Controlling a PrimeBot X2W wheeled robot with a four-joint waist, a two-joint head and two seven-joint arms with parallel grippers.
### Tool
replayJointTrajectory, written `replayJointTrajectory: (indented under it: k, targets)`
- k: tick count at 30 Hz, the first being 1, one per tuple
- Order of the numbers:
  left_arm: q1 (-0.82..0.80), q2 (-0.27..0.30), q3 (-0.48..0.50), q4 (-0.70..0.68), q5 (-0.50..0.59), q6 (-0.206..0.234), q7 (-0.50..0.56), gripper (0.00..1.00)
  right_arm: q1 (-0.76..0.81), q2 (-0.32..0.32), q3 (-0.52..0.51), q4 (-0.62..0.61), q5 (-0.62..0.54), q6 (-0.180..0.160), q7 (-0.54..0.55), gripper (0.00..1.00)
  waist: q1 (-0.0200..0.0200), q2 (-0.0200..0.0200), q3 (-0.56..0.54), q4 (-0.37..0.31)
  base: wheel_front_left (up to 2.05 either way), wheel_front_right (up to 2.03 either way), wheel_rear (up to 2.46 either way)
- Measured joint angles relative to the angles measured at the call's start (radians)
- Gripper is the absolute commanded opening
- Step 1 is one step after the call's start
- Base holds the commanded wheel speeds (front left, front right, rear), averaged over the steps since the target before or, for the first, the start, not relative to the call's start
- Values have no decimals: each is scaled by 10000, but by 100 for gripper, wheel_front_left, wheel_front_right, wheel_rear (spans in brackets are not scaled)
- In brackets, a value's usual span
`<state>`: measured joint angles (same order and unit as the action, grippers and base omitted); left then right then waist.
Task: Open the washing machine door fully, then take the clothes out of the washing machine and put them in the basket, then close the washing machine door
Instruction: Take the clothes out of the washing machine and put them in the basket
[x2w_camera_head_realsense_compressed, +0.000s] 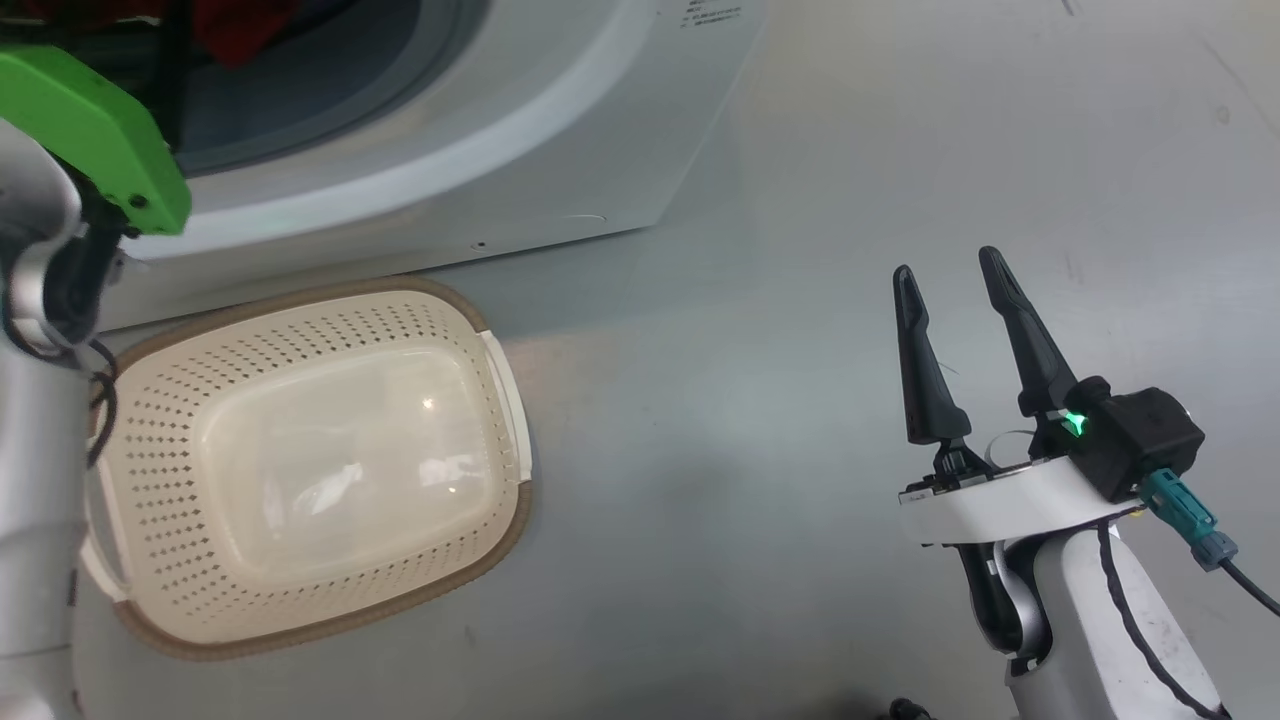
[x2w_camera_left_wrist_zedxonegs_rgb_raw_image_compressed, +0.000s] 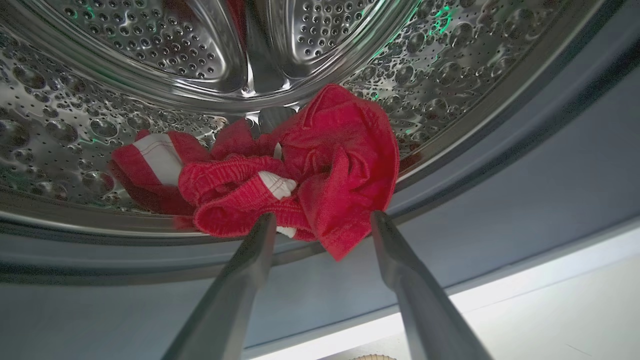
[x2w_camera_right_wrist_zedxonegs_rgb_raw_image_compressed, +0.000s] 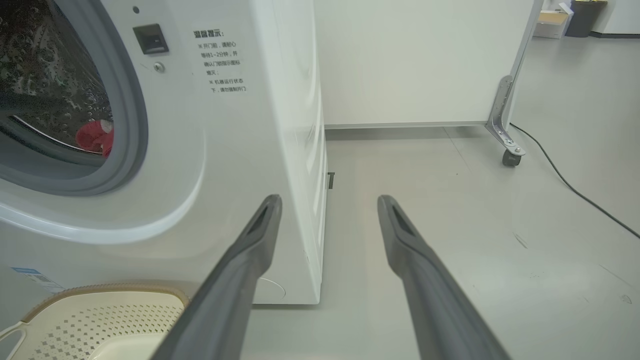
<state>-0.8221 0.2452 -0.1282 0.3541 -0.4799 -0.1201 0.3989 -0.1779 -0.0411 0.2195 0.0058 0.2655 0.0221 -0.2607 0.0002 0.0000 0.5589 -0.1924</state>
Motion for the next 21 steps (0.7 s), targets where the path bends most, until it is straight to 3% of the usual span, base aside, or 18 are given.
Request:
replayJointTrajectory:
  k: [5, 21]
  targets:
    - [-732, 589, 242, 113, -345, -2, 817, 100, -251, -4, 259, -8, 441, -165, 0, 100, -1, 0, 481, -561, 0, 0, 0]
    - [-2479, 1338, 571, 445, -1099, -10, 2631, 100, -820, 2, 846, -59, 1116, -531, 0, 100, -1, 0, 1769, -1964, 0, 0, 0]
